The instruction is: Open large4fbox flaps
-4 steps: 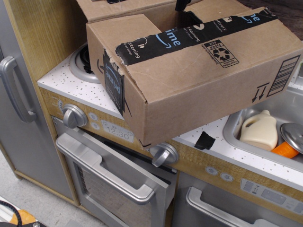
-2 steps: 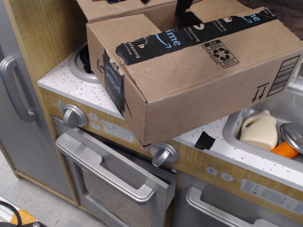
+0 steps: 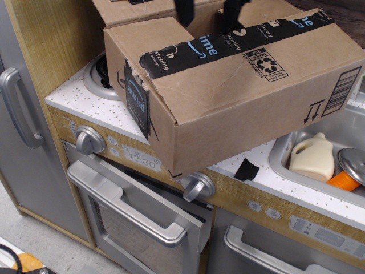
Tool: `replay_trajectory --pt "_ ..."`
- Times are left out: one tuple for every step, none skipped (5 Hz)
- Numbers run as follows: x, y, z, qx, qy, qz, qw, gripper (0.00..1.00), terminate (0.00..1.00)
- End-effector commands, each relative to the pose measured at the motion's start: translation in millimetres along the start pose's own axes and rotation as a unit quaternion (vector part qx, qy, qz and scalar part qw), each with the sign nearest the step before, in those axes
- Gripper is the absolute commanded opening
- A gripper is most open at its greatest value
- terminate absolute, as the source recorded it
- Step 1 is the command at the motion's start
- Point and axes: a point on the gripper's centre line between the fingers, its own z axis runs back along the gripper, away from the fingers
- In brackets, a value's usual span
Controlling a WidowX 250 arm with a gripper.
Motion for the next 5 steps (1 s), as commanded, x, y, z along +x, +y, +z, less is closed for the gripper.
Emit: replay_trajectory --pt "1 -6 11 -0.109 -0.007 0.028 0.9937 1.00 0.00" --pt "-8 -29 18 -0.144 -0.004 0.060 0.9878 1.00 0.00" --pt "-19 -45 22 -0.151 -0.008 0.079 0.9853 1.00 0.00" --pt "-30 -61 33 -0.158 -0.013 0.097 0.9826 1.00 0.00" --pt "-42 -83 54 -0.160 -0.027 0.098 0.9818 1.00 0.00"
